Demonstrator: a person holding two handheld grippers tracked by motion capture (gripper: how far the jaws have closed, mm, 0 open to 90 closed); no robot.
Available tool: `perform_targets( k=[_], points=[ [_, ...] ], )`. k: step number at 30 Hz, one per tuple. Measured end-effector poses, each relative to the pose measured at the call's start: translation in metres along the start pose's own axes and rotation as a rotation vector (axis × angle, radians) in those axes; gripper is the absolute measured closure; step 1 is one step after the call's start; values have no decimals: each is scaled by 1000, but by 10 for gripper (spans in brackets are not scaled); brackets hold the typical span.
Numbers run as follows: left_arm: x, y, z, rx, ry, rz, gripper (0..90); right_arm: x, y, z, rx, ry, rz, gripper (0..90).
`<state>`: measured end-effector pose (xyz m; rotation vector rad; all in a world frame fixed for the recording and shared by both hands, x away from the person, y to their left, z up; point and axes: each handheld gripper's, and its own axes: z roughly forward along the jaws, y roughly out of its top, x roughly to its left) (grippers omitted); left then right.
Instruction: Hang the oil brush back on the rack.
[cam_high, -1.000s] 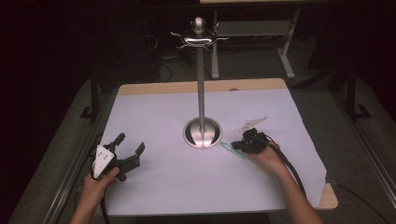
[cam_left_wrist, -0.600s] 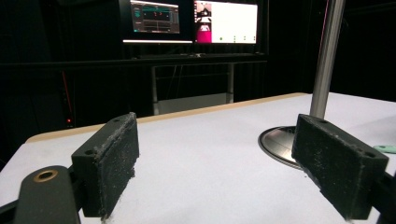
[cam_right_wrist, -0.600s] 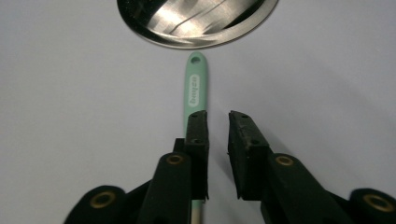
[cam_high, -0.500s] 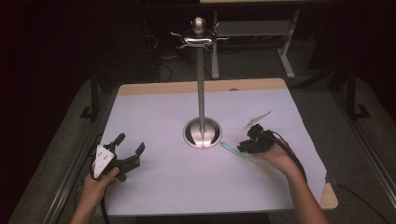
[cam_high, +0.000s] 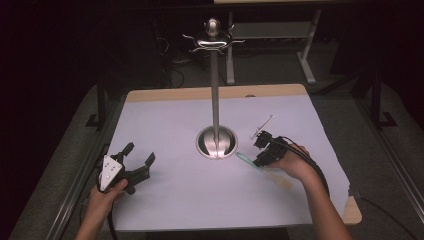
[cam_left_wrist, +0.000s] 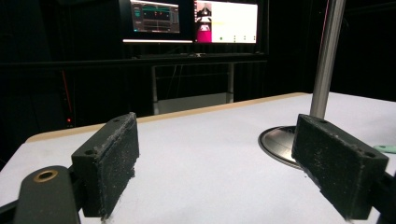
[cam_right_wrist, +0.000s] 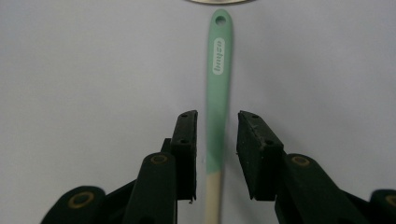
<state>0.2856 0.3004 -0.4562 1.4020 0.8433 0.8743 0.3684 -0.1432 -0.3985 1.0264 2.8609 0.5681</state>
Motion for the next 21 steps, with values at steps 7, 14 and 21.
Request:
perform_targets(
  k=[7,14,21],
  points=[
    [0,0,0,-2,0,-3,145,1,7,15,83,2,-32,709],
    [0,0,0,-1,-1,1,145,1,11,21,132,-11,-43,732],
    [0,0,0,-4,-1,-3,145,0,14,26,176,-14,-52,753]
  ],
)
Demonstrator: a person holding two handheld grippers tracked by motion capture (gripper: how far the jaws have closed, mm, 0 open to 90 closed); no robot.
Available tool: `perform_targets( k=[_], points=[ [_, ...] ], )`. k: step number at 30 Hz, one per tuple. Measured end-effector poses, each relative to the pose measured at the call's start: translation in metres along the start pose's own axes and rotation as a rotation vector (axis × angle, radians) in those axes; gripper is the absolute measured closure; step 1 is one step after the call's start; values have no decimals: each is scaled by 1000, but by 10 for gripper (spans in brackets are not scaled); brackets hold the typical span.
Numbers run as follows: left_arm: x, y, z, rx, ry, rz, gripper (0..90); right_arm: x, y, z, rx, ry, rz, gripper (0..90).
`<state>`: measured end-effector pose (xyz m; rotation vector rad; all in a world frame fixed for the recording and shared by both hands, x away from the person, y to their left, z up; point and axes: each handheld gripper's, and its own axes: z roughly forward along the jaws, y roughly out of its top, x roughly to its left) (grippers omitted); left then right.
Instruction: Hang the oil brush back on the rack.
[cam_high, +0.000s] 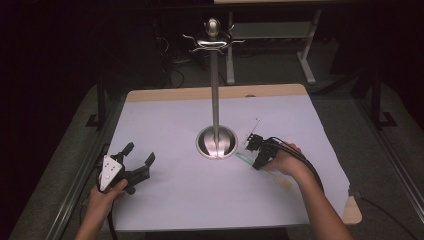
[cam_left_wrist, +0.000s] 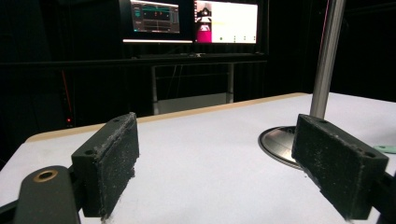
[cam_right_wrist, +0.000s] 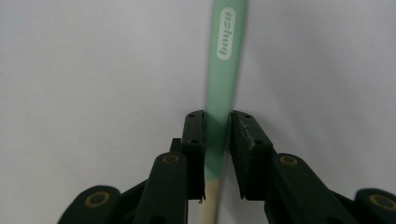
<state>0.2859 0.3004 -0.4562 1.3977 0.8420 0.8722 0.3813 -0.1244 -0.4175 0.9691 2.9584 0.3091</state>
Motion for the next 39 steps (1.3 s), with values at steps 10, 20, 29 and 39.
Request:
perform_targets(
  k=[10,20,29,39],
  points=[
    [0,0,0,3,0,4,145,3,8,2,56,-23,-5,780],
    [0,0,0,3,0,5,145,3,8,1,55,-19,18,796],
    [0,0,0,3,0,5,145,-2,-1,-12,-31,9,39,796],
    [1,0,-1,11,0,15,145,-16,-20,-35,-234,49,100,796]
  ],
)
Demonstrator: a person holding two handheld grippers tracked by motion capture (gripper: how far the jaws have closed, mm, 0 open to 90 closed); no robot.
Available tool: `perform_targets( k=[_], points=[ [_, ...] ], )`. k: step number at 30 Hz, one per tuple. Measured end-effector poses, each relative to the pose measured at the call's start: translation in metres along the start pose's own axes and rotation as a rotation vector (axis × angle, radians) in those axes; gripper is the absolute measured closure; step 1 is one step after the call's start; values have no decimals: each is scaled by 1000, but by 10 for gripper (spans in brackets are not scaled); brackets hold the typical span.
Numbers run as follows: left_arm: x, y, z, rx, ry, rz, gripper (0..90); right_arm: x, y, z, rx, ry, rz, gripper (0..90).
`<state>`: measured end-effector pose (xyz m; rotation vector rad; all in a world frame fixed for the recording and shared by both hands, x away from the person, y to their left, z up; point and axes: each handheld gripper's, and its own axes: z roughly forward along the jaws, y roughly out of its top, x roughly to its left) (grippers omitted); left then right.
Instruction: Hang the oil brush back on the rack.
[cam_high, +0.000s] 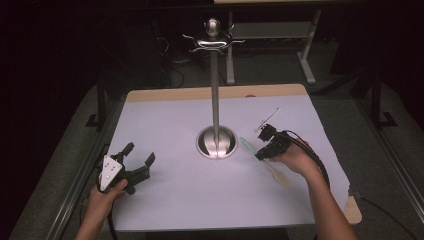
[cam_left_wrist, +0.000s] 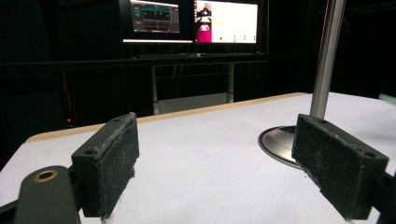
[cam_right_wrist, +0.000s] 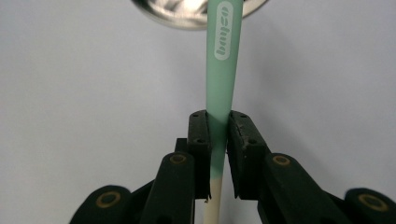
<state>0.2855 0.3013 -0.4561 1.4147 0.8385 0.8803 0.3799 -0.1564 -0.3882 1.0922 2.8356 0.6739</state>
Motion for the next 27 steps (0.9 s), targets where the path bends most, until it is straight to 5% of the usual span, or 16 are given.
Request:
perform_targets(
  k=[13,20,27],
  points=[
    [0,0,0,0,0,1,145,-6,-14,-39,-248,7,51,799],
    [0,0,0,0,0,0,145,-8,-20,-47,-280,22,62,799],
    [0,0,0,1,0,1,145,-6,-24,-67,-369,22,59,799]
  ],
)
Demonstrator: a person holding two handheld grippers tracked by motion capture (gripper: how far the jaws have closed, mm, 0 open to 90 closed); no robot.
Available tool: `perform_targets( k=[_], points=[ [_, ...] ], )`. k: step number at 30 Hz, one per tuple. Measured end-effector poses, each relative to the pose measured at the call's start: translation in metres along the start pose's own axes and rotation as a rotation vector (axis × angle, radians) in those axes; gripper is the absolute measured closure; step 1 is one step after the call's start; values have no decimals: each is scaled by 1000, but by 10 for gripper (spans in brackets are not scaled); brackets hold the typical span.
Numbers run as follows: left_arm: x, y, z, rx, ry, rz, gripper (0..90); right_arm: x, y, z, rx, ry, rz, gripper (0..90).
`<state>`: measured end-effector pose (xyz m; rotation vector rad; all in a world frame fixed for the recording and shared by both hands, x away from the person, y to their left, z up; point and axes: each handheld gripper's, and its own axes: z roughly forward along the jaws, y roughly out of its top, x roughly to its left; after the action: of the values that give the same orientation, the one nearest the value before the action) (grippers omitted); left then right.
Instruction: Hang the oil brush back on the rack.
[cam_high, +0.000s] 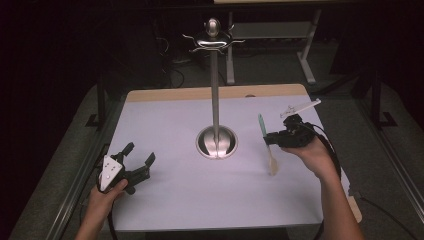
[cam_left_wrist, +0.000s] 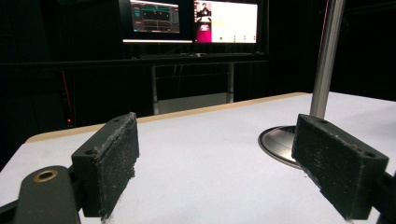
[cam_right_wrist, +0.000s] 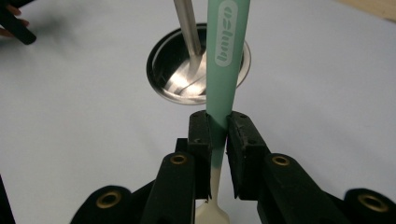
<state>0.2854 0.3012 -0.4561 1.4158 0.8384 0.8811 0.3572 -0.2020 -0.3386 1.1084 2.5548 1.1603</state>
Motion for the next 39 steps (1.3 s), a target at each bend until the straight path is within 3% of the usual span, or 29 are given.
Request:
perform_targets(
  k=[11,28,39],
  points=[
    [0,0,0,2,0,1,145,2,7,-20,-129,0,-10,799],
    [-1,0,1,-15,0,-19,145,3,30,-34,-233,-3,-52,798],
    [0,0,1,-8,0,-6,145,7,61,-55,-286,14,-95,797]
  ],
)
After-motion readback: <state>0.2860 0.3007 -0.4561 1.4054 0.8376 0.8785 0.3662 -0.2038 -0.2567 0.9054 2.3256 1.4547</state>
